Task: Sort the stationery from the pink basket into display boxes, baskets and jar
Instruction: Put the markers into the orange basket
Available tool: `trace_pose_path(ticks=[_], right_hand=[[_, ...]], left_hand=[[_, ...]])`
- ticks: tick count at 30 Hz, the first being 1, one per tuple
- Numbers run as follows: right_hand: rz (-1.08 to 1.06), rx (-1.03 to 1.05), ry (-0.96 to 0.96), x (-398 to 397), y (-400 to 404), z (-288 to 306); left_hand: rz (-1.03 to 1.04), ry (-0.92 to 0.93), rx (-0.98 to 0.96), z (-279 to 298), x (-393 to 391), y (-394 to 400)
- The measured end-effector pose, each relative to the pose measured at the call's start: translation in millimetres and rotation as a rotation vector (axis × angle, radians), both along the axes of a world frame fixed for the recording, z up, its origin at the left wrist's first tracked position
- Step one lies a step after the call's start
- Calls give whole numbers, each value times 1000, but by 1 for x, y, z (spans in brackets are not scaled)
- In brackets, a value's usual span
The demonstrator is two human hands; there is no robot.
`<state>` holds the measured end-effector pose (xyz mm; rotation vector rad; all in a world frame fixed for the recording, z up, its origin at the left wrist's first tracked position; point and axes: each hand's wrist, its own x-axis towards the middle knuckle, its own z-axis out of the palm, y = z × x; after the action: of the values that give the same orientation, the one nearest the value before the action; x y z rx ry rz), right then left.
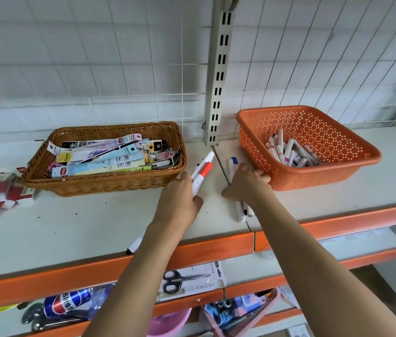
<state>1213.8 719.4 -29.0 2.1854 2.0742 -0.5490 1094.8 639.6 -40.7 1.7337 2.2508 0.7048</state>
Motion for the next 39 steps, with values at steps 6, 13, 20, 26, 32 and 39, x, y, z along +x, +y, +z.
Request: trace_pose_path(ticks=[6,13,20,26,32,39], right_hand=[[68,91,65,-5,2,-10],[151,152,270,10,-10,7],[159,302,775,50,0,88],[59,462,896,90,63,101],[1,322,597,125,101,56],[117,99,95,167,113,53]], left_hand=[[-59,2,39,2,-4,-1],[-76,78,126,15,0,4],[-53,-22,322,61,16,20],[-108,-2,423,98,50,54],[-222,-78,510,124,96,105],[-156,-301,514,137,135,161]])
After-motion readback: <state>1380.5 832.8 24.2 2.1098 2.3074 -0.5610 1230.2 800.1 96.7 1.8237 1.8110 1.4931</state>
